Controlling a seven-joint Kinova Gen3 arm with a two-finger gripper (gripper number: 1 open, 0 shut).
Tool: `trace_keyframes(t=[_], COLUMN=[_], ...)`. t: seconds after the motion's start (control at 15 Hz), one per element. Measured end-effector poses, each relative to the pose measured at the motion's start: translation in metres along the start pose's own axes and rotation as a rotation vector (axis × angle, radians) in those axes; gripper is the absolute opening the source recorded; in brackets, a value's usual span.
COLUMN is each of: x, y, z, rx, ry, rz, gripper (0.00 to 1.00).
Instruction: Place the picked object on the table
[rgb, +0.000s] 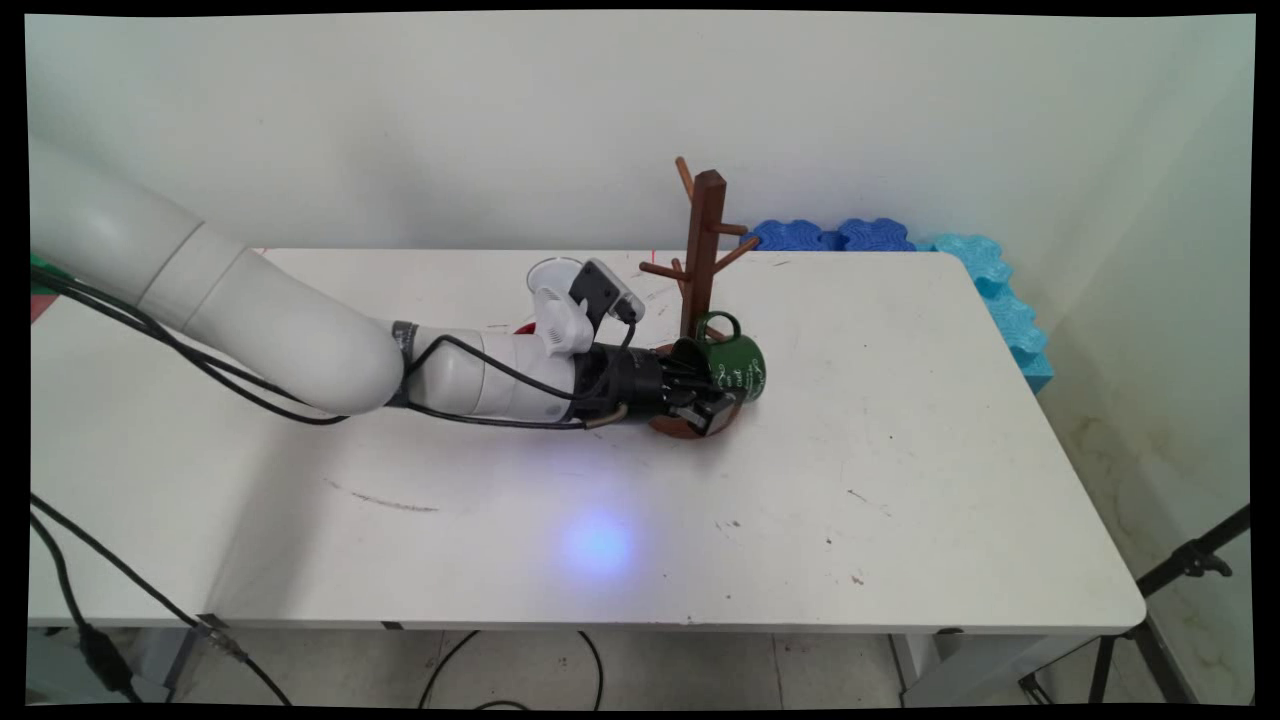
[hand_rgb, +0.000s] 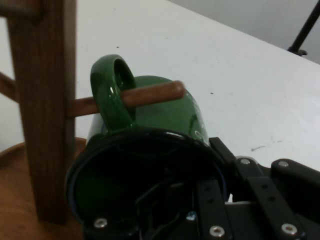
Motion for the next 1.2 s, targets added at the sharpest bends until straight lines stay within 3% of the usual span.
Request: trace_keyframes(t=[0.8, 1.2], x=[0.007, 0.016], y=[0.029, 0.037], z=[-0.035, -0.055], rx=[-0.1, -0.12], ry=[0.006, -0.019], rz=[0.012, 0.029], gripper=[0.0, 0.0])
